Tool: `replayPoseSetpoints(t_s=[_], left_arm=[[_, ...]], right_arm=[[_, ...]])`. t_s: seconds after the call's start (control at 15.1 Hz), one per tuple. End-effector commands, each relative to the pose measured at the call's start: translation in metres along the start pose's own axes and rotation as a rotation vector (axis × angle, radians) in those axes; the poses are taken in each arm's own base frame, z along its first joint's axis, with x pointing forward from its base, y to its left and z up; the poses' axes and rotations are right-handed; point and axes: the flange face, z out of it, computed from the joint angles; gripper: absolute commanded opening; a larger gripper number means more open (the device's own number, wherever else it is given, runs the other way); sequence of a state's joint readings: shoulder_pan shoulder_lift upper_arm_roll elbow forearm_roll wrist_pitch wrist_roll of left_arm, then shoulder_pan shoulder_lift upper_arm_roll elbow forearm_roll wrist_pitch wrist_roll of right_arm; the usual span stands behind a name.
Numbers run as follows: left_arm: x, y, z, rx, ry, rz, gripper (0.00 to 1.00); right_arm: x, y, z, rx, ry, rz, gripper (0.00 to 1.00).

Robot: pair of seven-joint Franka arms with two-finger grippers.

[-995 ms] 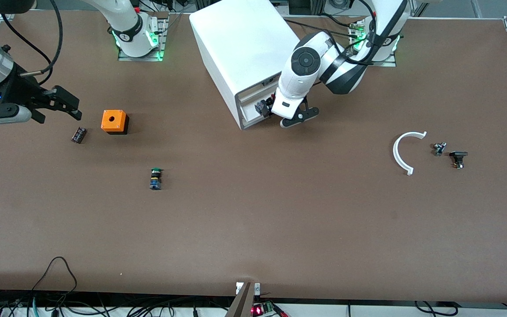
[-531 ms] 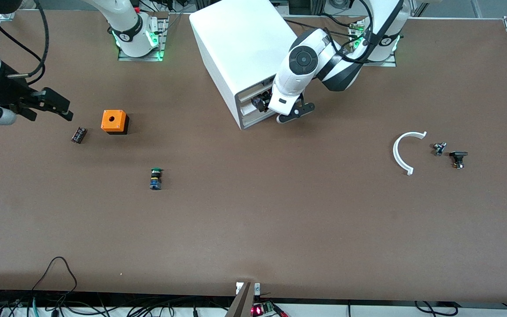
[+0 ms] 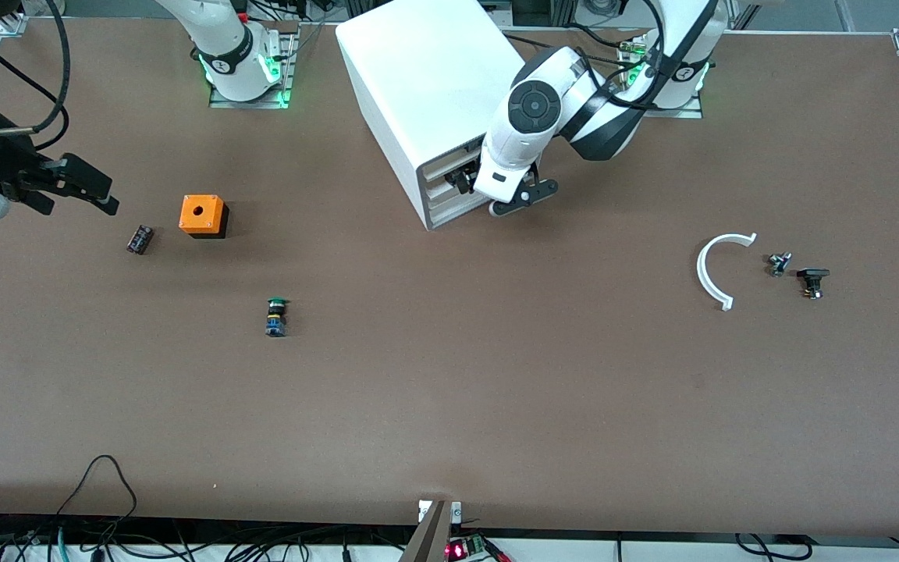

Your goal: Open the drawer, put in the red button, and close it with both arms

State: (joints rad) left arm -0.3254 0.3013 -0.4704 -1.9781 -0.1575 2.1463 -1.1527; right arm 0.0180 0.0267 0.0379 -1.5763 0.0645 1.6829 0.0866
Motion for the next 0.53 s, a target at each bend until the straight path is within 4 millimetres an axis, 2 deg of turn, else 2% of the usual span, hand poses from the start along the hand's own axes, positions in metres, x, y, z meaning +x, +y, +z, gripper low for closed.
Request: replayPoseSetpoints(t_s=[0.0,0.13,0.27,0.46], left_arm=[[0.022,-0.003,-0.069,0.028,-0.04,-0.008,1.0],[0.048,-0.014,-0.105,0.033,-0.057,0.022,1.0],[0.083,-0.037,-0.139,0.052,-0.058,0.073,1.0],[0.12,-0.071,-0.192,0.159,0.021,0.263,1.0]], right_arm=[[0.011,0.0,-0.01,0.01,0.01,0.015,1.0],[0.013,-0.002,-0.009,0.002,0.015,0.01,1.0],[0.013,-0.002,-0.007,-0.039,0.013,0.007,1.0],[0.012,-0.003,-0.007,-0.038,0.019,0.007,1.0]])
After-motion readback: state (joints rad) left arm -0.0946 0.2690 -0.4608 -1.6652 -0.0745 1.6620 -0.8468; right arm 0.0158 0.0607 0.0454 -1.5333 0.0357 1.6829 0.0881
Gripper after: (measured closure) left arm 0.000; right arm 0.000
